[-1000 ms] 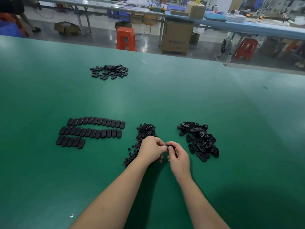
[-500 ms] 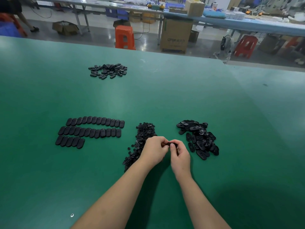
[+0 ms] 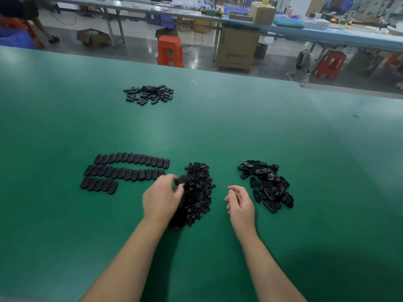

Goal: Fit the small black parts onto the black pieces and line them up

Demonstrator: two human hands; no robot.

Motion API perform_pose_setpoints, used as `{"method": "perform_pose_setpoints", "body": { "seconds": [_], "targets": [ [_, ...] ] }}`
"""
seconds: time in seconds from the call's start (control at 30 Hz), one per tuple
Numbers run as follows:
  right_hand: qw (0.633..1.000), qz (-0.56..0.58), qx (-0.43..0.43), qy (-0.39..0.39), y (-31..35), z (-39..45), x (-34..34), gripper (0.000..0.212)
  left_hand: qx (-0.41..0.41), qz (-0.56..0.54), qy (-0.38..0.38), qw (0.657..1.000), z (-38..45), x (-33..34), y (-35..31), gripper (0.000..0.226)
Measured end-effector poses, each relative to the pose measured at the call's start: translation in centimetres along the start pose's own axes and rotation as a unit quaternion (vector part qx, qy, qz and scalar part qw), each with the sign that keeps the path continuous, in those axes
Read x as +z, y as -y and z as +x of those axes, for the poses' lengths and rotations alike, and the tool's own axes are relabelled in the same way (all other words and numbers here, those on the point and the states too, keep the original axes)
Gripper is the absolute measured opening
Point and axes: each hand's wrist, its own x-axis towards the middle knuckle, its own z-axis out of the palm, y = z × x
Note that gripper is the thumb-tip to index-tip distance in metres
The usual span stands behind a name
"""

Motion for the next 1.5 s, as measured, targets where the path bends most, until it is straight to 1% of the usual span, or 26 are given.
{"method": "perform_pose_setpoints", "body": {
  "seconds": [0.17, 0.27, 0.43, 0.67, 0.8, 0.93, 1.07, 1.17, 1.27, 1.4, 1.43, 1.5],
  "targets": [
    [1.0, -0.003, -0.001, -0.001, 0.1, -0.1, 0.0, 0.015, -0.122, 0.06, -0.043, 0.99, -1.7, -2.9, 8.0, 0.021],
    [1.0, -0.009, -0.002, -0.002, 0.1, -0.2, 0.0, 0.015, -0.153, 0.08, -0.044, 0.984, -2.4, -4.0, 10.1, 0.023],
    [1.0, -0.02, -0.004, -0.004, 0.4, -0.4, 0.1, 0.013, -0.119, 0.098, -0.044, 0.987, -2.8, -4.0, 10.2, 0.016],
    [1.0, -0.023, -0.003, -0.005, 0.5, -0.5, 0.0, 0.014, -0.13, 0.11, -0.035, 0.985, -1.7, -4.1, 11.0, 0.024],
    [1.0, -0.022, 0.002, -0.006, 0.6, -0.4, 0.2, 0.015, -0.122, 0.121, -0.026, 0.985, -1.0, -4.2, 11.7, 0.027],
    [1.0, -0.024, 0.0, -0.005, 0.5, -0.5, 0.1, 0.016, -0.123, 0.115, -0.031, 0.985, -0.4, -4.1, 12.0, 0.029],
    [1.0, -0.027, -0.003, -0.007, 0.4, -0.4, 0.2, 0.016, -0.13, 0.103, -0.05, 0.985, -0.4, -4.0, 11.8, 0.025],
    [0.999, -0.031, -0.004, -0.01, 0.3, -0.3, 0.3, 0.017, -0.109, 0.075, -0.057, 0.99, -0.5, -3.5, 10.4, 0.023],
    [0.999, -0.041, -0.007, -0.012, 0.3, -0.3, 0.3, 0.017, -0.065, 0.023, -0.025, 0.997, -0.4, -2.2, 8.0, 0.021],
    [0.999, -0.052, -0.01, -0.014, 0.4, -0.4, 0.3, 0.017, -0.022, -0.028, 0.073, 0.997, 0.2, -0.1, 4.9, 0.019],
    [0.998, -0.053, -0.012, -0.015, 0.4, -0.4, 0.3, 0.018, -0.016, -0.033, 0.084, 0.996, 0.3, 0.4, 4.4, 0.019],
    [0.998, -0.054, -0.015, -0.014, 0.3, -0.4, 0.3, 0.018, -0.013, -0.039, 0.084, 0.996, 0.5, 0.9, 3.9, 0.019]
  ]
}}
